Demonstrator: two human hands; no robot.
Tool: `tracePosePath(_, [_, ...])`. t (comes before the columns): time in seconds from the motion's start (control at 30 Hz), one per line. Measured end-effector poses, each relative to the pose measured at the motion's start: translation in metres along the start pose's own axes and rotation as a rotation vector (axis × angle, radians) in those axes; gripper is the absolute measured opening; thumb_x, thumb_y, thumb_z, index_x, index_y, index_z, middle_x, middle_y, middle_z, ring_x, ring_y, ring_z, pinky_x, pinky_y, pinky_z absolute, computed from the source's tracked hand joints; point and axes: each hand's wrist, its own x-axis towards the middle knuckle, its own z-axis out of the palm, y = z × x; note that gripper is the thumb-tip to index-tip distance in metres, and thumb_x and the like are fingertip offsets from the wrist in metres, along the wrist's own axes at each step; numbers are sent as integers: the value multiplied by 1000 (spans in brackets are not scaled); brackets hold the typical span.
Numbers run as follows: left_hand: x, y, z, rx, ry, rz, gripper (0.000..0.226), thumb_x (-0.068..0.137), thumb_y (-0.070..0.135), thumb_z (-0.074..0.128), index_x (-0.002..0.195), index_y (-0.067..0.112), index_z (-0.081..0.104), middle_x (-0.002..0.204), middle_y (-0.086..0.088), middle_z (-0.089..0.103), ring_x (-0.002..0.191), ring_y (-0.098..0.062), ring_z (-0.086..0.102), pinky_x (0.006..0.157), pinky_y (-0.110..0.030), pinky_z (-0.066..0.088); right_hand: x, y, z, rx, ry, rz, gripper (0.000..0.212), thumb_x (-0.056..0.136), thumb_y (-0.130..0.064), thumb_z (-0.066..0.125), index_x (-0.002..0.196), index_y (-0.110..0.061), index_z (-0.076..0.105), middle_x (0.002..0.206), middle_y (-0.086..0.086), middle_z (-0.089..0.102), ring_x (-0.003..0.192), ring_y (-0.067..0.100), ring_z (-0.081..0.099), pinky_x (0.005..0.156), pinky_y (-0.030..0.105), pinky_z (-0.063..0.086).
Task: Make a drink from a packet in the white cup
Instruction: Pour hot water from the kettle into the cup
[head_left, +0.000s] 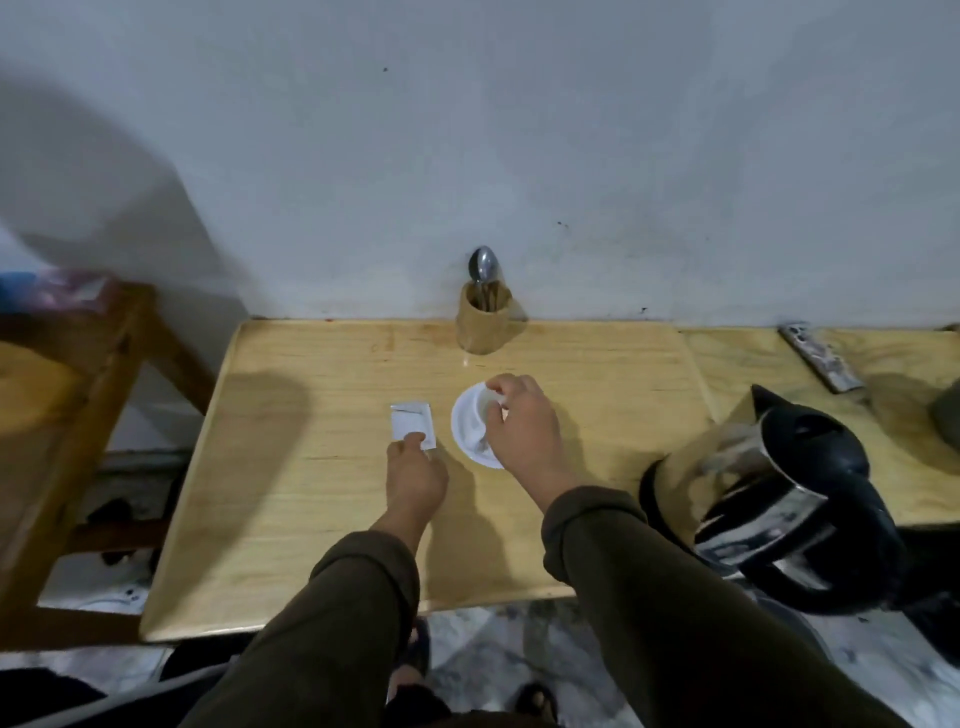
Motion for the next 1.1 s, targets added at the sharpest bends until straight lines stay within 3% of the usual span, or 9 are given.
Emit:
tracePosePath(0.13, [-26, 12, 29, 41, -47, 36, 50, 96, 18, 45, 143, 5, 34, 144, -19, 45, 134, -34, 41, 108, -37, 34, -20, 32, -41, -53, 131, 4, 32, 87, -6, 50, 117, -9, 61, 125, 11, 54, 108, 29, 57, 84, 35, 47])
tracePosePath(0.27, [-38, 29, 53, 107, -128, 69, 50, 95, 19, 44, 143, 7, 33, 136, -22, 53, 124, -39, 49, 99, -40, 42, -45, 69, -83, -152, 222, 5, 32, 88, -8, 50, 118, -9, 60, 126, 12, 50, 114, 29, 52, 93, 39, 44])
tracePosePath(0.37, [-41, 38, 67, 162, -194, 54, 59, 97, 23, 42, 150, 7, 19, 137, -23, 50, 124, -41, 49, 97, -40, 42, -66, 94, -110, -261, 301, -2, 31, 85, -7, 51, 114, -10, 62, 127, 13, 50, 118, 30, 48, 97, 43, 41])
tracePosePath(0.57, [-41, 41, 83, 179, -153, -3, 61, 97, 21, 43, 149, 4, 17, 146, -25, 39, 132, -42, 41, 108, -42, 34, -102, 135, -147, -466, 462, -86, 25, 79, -11, 59, 103, -15, 67, 123, 10, 58, 117, 25, 47, 93, 46, 40])
tracePosePath(0.7, [-45, 42, 94, 119, -134, -57, 64, 97, 22, 41, 152, 9, 10, 150, -23, 35, 134, -42, 38, 112, -44, 32, -122, 154, -162, -520, 508, 9, 35, 74, -11, 61, 108, -16, 62, 127, 11, 55, 121, 22, 35, 99, 56, 36])
tracePosePath(0.8, [-47, 43, 101, 51, -120, -117, 67, 97, 24, 40, 153, 10, 5, 150, -22, 34, 136, -42, 35, 113, -44, 31, -136, 163, -175, -441, 444, 132, 55, 75, -6, 55, 128, -17, 48, 140, 10, 42, 130, 27, 33, 102, 52, 28])
tracePosePath(0.9, [-48, 42, 103, -96, -114, -159, 58, 100, 31, 29, 152, 10, 16, 148, -22, 38, 135, -41, 37, 115, -48, 30, -145, 168, -185, -296, 484, 280, 64, 77, -4, 53, 137, -19, 35, 140, 9, 38, 125, 29, 38, 98, 43, 35])
tracePosePath(0.97, [-48, 40, 104, -107, -128, -154, 61, 98, 32, 33, 152, 12, 14, 146, -22, 40, 133, -41, 39, 114, -49, 33, -148, 172, -188, -123, 523, 434, 57, 80, -7, 55, 132, -19, 36, 130, 10, 45, 114, 30, 48, 96, 44, 43])
tracePosePath(1.1, [-58, 42, 100, -22, -144, -126, 73, 94, 28, 47, 153, 19, 6, 145, -21, 41, 130, -42, 42, 110, -48, 37, -151, 177, -195, 273, 486, 634, 16, 84, -14, 59, 96, -15, 48, 93, 7, 58, 90, 31, 60, 82, 38, 52])
